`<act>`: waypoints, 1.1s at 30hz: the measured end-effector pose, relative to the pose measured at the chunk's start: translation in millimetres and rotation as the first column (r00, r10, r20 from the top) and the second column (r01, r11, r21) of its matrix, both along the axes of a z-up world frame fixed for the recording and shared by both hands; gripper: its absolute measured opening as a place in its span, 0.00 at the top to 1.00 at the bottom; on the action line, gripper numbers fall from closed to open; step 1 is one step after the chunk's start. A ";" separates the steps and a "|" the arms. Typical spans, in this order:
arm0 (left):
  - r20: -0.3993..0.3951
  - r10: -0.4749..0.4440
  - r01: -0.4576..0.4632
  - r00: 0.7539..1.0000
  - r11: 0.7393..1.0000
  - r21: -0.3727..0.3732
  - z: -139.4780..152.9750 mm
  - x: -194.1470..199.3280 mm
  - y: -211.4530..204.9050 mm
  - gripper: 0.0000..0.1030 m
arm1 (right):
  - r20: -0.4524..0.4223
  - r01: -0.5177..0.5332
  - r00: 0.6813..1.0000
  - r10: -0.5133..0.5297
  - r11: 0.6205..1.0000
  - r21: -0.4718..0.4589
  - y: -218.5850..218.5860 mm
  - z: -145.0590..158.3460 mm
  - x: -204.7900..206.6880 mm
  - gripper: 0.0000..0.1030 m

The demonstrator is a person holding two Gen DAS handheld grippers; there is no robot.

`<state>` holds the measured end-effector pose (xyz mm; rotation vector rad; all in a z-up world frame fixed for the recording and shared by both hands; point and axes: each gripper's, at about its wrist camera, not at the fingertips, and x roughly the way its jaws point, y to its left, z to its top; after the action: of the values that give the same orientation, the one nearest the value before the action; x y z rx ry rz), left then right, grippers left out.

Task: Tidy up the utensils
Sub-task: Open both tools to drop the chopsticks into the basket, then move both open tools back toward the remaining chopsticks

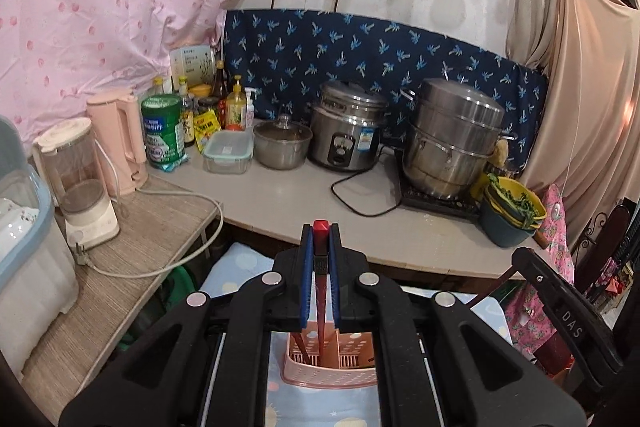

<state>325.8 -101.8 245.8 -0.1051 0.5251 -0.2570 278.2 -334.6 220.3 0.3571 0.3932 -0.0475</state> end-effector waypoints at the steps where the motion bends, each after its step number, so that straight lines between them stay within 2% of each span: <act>1: -0.013 -0.002 0.002 1.000 1.000 0.000 -5.2 2.2 0.6 0.93 | -0.011 -0.002 1.000 0.002 1.000 0.000 0.3 -5.8 2.8 0.93; 6: -0.051 -0.003 0.004 0.999 1.000 0.016 -24.5 5.9 0.7 0.93 | -0.057 -0.013 0.998 0.012 1.000 -0.009 3.8 -25.7 13.0 0.93; 10: -0.057 -0.008 0.009 0.998 1.000 0.019 -29.4 3.9 1.2 0.92 | -0.062 -0.013 0.998 0.011 1.000 -0.026 7.3 -28.9 12.6 0.91; 12: -0.067 0.003 -0.001 0.998 1.000 0.028 -30.5 4.1 1.7 0.82 | -0.059 -0.009 0.998 0.008 1.000 -0.023 7.2 -28.0 10.4 0.86; 14: -0.065 0.013 -0.012 0.998 1.000 0.025 -29.6 2.5 4.5 0.65 | -0.053 -0.007 0.999 0.006 1.000 -0.020 6.4 -25.5 7.0 0.81; 24: -0.051 0.029 -0.026 0.998 0.998 0.053 -27.9 -18.9 14.8 0.62 | -0.028 -0.022 0.999 0.021 0.999 -0.035 13.4 -14.0 -20.6 0.72; 27: -0.041 0.034 -0.032 0.999 0.997 0.064 -27.5 -31.3 20.7 0.58 | -0.030 -0.033 0.999 0.032 0.999 -0.028 16.4 -15.6 -32.6 0.71; 33: -0.043 0.046 -0.042 0.998 0.994 0.099 -35.9 -58.2 31.1 0.57 | -0.051 -0.061 0.997 0.059 0.997 -0.046 28.3 -24.5 -63.6 0.71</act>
<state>267.6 -70.6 209.9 -0.0268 0.5785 -0.1855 214.6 -306.2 195.7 0.2979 0.4512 -0.0070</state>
